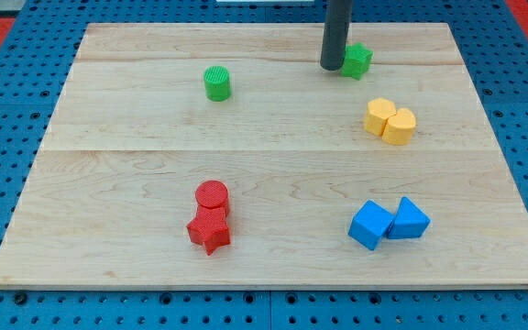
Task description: Push green star towards top right
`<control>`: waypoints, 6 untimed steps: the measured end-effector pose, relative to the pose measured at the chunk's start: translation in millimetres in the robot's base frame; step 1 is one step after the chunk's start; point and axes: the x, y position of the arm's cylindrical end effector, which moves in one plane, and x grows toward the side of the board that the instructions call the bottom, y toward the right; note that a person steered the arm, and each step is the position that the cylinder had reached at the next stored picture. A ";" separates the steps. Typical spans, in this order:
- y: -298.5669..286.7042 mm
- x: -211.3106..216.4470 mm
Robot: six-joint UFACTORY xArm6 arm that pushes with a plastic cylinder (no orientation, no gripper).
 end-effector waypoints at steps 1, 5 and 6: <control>11.5 7.7; -67.1 45.3; -102.1 66.2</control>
